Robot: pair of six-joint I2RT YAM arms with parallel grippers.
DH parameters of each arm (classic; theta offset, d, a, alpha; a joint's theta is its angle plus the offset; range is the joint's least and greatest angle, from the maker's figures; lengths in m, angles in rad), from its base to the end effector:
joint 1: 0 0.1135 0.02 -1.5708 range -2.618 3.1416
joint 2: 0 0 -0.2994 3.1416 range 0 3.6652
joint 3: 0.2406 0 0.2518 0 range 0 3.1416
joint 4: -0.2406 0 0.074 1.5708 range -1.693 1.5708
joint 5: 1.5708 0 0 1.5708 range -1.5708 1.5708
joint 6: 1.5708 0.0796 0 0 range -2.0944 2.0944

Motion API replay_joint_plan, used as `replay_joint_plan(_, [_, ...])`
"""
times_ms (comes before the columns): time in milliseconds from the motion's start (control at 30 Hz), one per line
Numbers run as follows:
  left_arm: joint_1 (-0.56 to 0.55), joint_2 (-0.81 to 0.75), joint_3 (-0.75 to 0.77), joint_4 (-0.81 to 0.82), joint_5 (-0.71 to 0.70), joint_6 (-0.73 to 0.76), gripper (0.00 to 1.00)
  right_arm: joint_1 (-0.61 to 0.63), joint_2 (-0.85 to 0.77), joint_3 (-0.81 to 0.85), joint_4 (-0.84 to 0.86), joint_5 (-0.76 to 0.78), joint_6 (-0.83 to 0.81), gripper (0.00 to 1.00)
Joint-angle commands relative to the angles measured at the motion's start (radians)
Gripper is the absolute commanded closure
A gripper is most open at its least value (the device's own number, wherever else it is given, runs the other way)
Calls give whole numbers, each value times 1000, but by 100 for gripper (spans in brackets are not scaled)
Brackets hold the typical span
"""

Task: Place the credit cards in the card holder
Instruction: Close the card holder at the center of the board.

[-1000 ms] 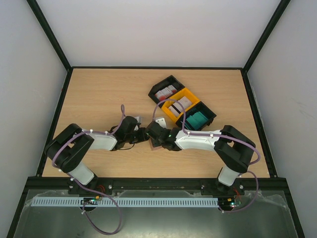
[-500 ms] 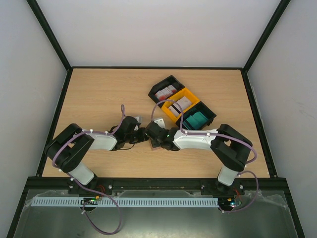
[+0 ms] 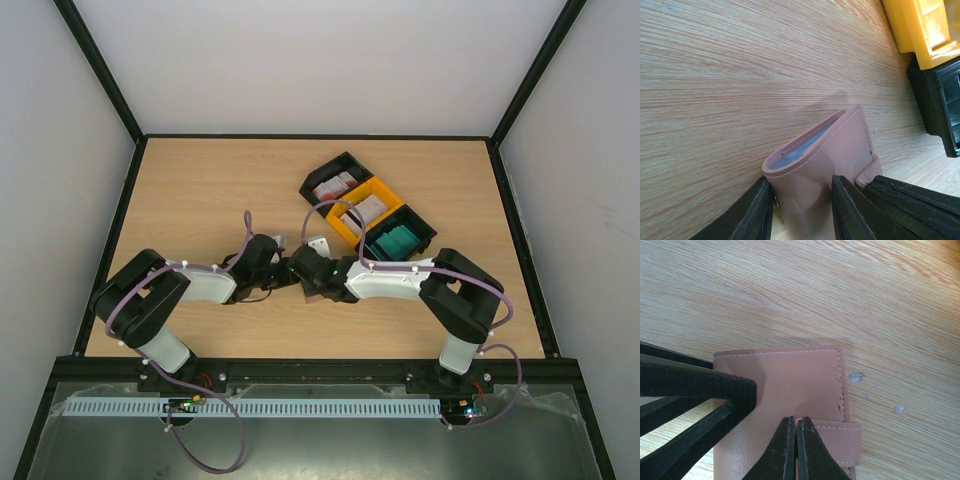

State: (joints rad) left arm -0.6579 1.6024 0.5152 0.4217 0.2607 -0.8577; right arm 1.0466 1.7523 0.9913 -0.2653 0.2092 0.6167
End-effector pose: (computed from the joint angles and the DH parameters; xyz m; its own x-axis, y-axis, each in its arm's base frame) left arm 0.2367 -0.2088 0.1310 -0.8878 -0.2375 -0.3942 0.1219 0.7046 -0.6991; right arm 0.2001 0.3131 0.1529 -0.8079 -0.2671 -0.5253 -0.3993 0.9037 0.1547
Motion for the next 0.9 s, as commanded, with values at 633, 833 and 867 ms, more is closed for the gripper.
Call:
replay_joint_plan(633, [-6,22,-33,-89,-5,5,64,-4,-39,-20,-70,-57,53,98])
replay_joint_plan(833, [-6,22,-36,-87,-5,2,64,-7,-54,-49,-37,-76,81,98])
replay_joint_plan(867, [-6,23,-35,-87,-5,2,64,-7,-61,-54,-33,-75,85,98])
